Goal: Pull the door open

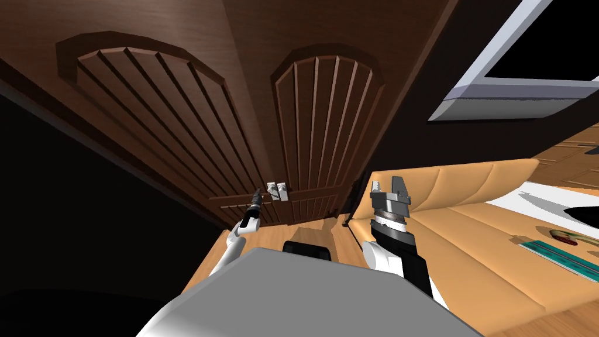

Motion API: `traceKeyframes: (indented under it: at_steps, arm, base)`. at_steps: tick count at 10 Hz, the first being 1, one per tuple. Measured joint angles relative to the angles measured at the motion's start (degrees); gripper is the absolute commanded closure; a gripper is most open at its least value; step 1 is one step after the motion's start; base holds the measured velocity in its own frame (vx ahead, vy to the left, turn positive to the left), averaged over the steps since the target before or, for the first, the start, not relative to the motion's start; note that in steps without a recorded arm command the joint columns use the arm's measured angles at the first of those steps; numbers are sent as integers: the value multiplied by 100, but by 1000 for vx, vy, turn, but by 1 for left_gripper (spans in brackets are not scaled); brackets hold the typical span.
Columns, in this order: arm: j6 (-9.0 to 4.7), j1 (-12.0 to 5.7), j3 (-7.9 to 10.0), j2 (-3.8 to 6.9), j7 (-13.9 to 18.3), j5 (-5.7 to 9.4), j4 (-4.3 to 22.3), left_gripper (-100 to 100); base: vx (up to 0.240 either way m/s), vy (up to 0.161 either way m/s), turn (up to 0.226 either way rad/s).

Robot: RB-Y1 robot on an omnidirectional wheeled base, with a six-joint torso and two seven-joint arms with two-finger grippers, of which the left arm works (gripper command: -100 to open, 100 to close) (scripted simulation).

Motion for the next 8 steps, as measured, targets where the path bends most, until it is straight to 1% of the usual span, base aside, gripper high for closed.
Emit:
traceKeyframes:
  at_steps: [1,2,4,7,8]
  arm:
    - [15,17,-108,-81,1,-14,-133,-100]
    - [13,13,-127,-92,3,-16,-150,100]
    - [6,-2,-107,-76,1,-14,-147,100]
    - [13,15,-106,-79,1,-14,-135,100]
    - [14,17,-107,-80,1,-14,-133,-100]
  base:
    - [97,-55,-57]
    - [-16,7,58]
    - [-32,21,-1]
    - [-10,7,3]
    - [-133,62,155]
